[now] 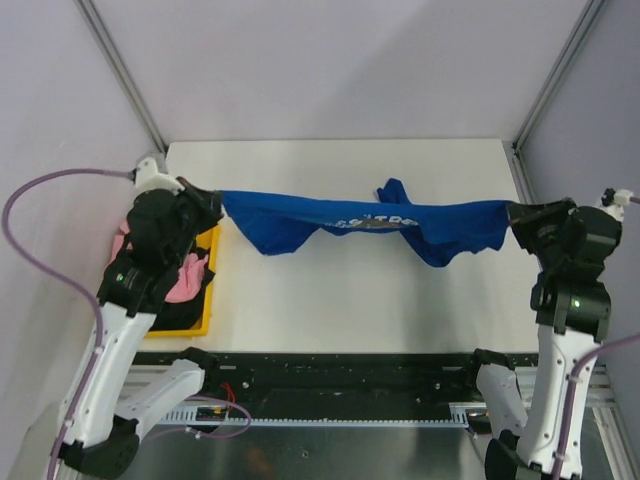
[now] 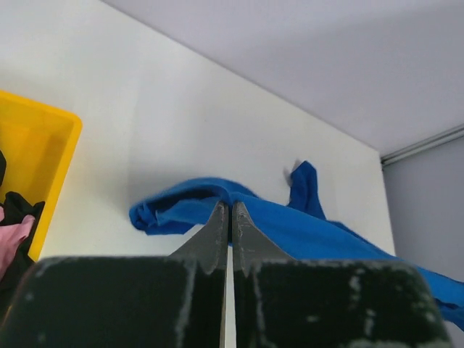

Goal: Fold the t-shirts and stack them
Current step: Flatten out the tshirt

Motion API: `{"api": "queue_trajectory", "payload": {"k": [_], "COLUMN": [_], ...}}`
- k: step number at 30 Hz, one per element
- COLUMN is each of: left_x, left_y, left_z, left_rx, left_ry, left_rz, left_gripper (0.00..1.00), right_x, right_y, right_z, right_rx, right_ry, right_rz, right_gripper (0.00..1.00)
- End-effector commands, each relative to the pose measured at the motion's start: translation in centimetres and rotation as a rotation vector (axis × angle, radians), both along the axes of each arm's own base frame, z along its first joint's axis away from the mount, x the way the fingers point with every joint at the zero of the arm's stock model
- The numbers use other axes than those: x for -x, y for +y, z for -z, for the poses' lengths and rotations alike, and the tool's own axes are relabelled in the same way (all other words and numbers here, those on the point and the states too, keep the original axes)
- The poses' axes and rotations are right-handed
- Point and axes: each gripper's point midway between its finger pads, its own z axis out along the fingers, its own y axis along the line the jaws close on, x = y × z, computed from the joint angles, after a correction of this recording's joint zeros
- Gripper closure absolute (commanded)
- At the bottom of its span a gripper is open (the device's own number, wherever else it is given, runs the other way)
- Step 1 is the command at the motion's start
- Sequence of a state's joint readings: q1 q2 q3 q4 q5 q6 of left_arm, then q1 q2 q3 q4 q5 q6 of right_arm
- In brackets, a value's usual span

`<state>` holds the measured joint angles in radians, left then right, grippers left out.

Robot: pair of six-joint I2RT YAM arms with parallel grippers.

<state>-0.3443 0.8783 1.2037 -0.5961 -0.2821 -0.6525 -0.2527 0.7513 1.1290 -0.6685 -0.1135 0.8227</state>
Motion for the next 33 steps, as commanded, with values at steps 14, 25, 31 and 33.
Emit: {"api": "queue_trajectory", "payload": {"k": [14,25,31,33], "left_x": [-0.3,-19.9,-21.5,-20.4], "left_y": [2.0,-1.6,0.2,1.3], "left_z": [-7.3,-15.7,-26.1,-28.0], "left_rx": [0.053,0.057,0.165,0.184], "left_ry": [-0.147,-0.286,-0.572,-0.632], "left_rz": [-0.115,-0.049,0.001,-0.003], "left_gripper": [1.0,1.0,1.0,1.0], "right_x": [0.1,-17.3,-18.4,-17.3], "right_y": [-0.6,-2.4,-3.8,-4.0], "right_z": [-11.5,-16.9,-27.0,-28.9], "right_rx": [0.102,0.16,0.175,0.176], "right_ry": [-0.19,-0.39,-0.61,-0.654], "right_rz": [0.025,-0.053,-0.031,-0.02], "right_gripper": [1.0,1.0,1.0,1.0]}}
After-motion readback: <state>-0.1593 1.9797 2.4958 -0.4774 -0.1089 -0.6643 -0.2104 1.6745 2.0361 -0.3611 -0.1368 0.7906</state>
